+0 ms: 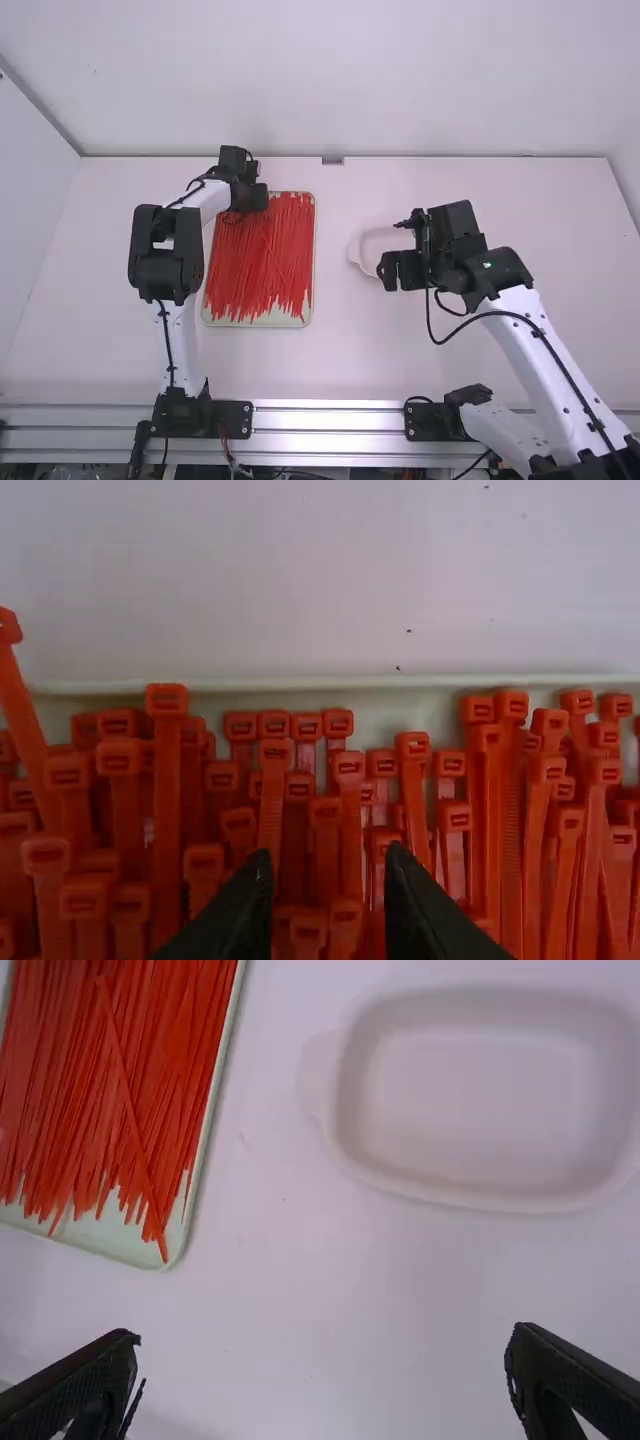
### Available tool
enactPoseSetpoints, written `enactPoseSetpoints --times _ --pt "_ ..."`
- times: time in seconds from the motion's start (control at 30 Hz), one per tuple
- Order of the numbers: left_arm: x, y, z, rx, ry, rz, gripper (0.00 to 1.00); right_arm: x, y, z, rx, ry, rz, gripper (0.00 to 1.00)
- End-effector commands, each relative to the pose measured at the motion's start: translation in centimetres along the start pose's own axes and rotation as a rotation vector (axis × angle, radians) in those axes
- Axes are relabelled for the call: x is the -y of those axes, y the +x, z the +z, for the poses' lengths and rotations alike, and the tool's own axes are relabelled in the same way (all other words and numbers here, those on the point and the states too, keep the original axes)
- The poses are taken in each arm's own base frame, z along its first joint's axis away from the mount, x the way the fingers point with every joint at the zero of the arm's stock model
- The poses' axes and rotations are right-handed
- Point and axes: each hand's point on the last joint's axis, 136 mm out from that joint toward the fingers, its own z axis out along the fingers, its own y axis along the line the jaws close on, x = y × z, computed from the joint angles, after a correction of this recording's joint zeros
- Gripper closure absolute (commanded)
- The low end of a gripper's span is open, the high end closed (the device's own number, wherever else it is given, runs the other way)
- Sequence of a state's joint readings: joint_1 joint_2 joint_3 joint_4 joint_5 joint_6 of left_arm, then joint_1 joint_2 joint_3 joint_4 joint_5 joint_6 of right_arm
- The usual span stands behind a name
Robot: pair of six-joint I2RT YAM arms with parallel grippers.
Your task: Fasten the cable tie
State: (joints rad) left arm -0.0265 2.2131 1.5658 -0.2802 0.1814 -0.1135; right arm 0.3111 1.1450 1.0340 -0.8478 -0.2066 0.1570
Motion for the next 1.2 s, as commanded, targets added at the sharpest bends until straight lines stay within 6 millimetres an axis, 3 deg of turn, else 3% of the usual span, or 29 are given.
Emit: enactPoseSetpoints --times 0.0,0.5,0.93,1.17 --pt "0.3 1.2 0.7 -0.034 0.016 0.004 0.71 -0.3 -1.1 -0.6 0.028 -0.008 -0.003 0.02" --pt "-0.3 2.4 0.7 -0.077 -0.020 0.008 0.80 -0.3 -1.1 -0.6 0.030 -0.007 -0.003 0.02" --pt "-0.5 3.1 1.0 -0.086 -0.023 0.007 0.76 -0.3 -1.1 -0.6 0.031 -0.006 -0.004 0.02" --pt "-0.7 3.4 1.4 -0.072 -0.023 0.008 0.87 -0.3 -1.1 -0.6 0.030 -0.006 -0.004 0.02"
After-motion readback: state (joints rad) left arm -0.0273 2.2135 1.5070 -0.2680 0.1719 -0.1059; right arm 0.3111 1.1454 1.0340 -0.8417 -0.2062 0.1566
